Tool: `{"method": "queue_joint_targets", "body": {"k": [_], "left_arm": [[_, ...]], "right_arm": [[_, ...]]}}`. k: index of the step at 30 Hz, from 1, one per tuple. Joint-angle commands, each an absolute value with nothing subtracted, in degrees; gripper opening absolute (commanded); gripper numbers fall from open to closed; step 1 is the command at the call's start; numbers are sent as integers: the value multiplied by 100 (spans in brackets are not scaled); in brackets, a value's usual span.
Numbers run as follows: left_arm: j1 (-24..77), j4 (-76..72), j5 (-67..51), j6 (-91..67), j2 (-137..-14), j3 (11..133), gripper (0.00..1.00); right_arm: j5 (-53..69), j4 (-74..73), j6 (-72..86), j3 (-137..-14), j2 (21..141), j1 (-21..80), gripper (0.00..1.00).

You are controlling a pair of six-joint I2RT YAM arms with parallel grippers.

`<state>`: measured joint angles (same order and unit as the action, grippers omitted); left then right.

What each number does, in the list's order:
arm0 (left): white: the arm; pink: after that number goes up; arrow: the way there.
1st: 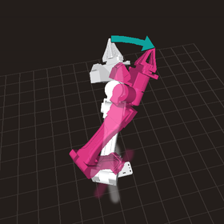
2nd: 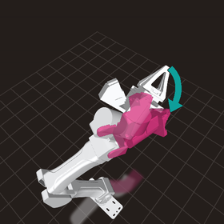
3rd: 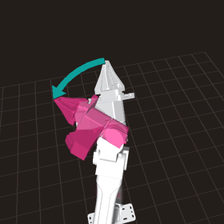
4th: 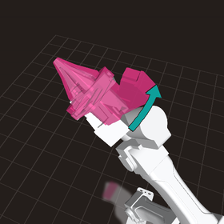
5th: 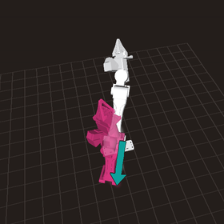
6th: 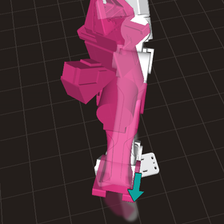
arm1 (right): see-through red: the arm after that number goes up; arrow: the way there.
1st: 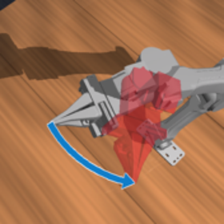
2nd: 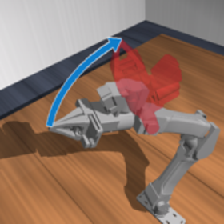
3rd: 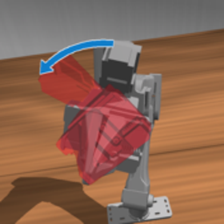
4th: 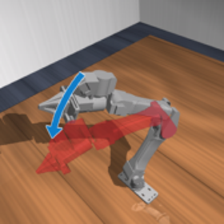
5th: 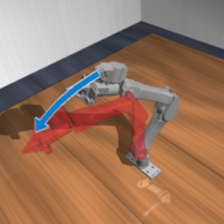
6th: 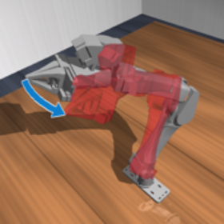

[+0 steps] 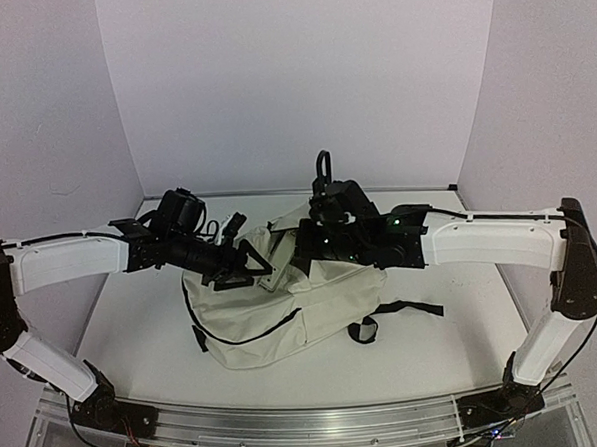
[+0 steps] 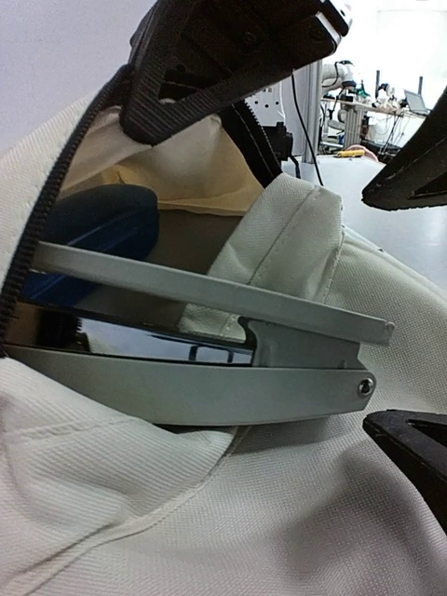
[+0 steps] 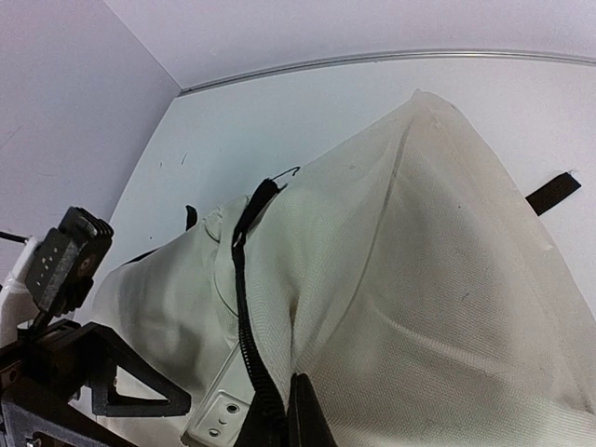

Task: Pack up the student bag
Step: Place the stationery at the center of the board.

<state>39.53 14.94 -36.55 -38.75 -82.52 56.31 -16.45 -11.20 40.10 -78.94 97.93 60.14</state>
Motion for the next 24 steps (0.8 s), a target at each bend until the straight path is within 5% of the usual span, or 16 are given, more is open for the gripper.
{"method": "queue_joint_targets", "body": {"k": [1, 13, 20, 24], "left_arm": [[3937, 1056, -4057, -4209, -8226, 5519, 73], [3937, 13, -4161, -4637, -8886, 5508, 67], [3946, -838, -4204, -5233, -9214, 5586, 36], [3974, -1678, -4000, -5997, -9253, 5445, 30]], "right_arm": [[-1628, -879, 3989, -8005, 9673, 6012, 0], [-1562, -854, 4092, -7895, 9553, 6006, 0], [-1490, -819, 4164, -7779, 9484, 6008, 0], [-1446, -799, 4203, -7732, 9491, 6007, 0]]}}
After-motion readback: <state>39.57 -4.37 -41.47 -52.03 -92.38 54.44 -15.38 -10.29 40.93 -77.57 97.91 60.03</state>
